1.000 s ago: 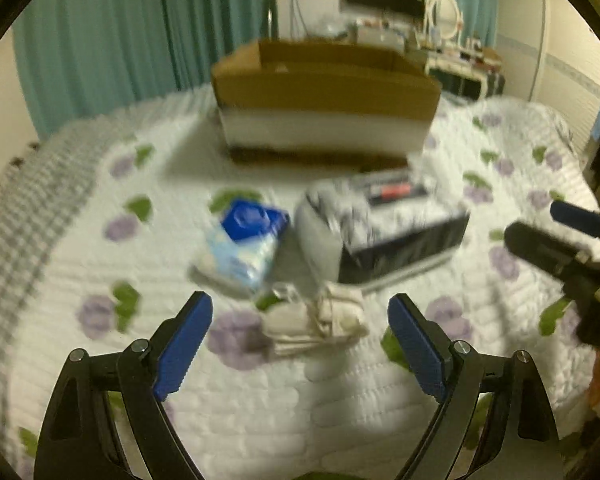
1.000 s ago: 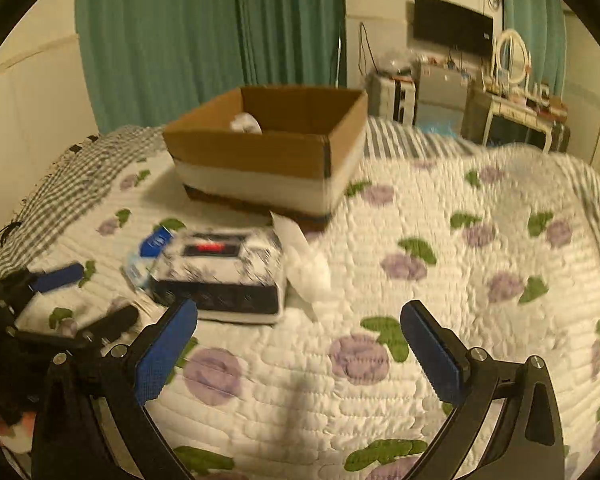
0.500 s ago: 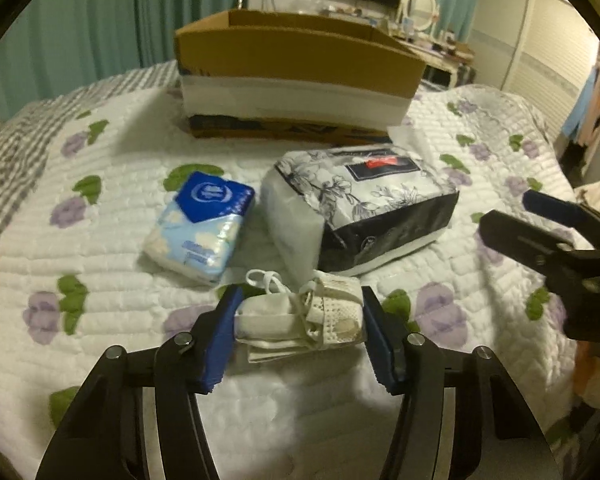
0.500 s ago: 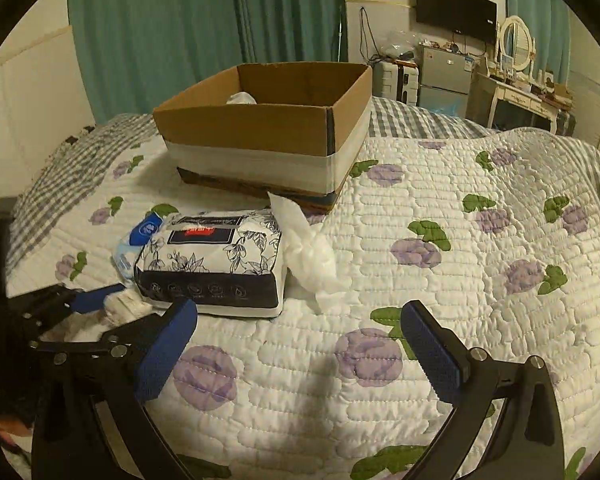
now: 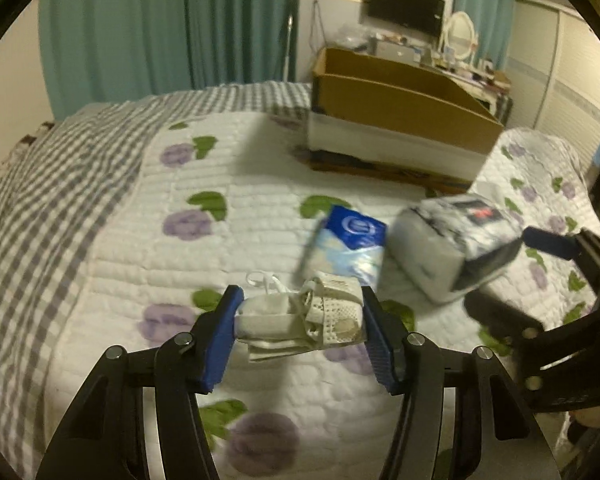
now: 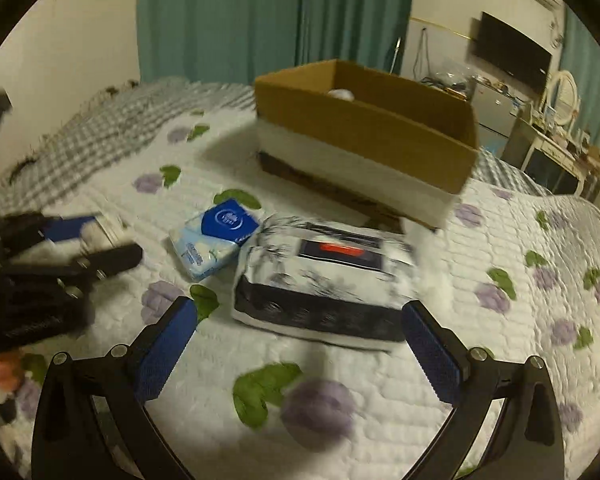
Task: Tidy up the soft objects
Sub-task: 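Grasp the floral tissue pack with the right gripper while the left holds the lace mask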
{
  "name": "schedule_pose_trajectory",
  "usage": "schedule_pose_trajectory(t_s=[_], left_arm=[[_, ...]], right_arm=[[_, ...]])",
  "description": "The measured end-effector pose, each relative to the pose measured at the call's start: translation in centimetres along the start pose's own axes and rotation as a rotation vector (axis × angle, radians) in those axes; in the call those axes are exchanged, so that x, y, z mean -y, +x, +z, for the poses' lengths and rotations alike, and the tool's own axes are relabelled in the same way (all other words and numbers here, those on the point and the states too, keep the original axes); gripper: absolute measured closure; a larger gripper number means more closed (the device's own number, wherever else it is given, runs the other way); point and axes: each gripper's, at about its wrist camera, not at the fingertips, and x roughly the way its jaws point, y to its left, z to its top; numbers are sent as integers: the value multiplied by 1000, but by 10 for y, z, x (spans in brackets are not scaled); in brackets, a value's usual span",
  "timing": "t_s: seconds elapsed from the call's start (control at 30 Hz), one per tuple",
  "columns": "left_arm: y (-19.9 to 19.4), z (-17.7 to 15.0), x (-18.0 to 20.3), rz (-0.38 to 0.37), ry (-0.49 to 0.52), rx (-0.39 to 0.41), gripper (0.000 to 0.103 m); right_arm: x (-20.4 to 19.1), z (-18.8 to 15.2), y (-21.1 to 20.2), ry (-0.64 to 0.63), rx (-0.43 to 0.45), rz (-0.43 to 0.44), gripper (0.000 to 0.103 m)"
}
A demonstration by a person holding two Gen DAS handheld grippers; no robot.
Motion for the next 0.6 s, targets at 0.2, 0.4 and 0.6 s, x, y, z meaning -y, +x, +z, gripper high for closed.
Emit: schedule_pose_trajectory(t_s=[0.2,0.4,0.6], left_arm=[[6,9,-18,21,6,34,46],[16,8,-32,4,-41,20,46],[19,5,-31,-4,-40,16,46]], right_arm=[[-6,7,37,20,-76,-11,1],[-12,3,54,-5,-106,-69,9],[-8,5,33,23,-51,-79,23]])
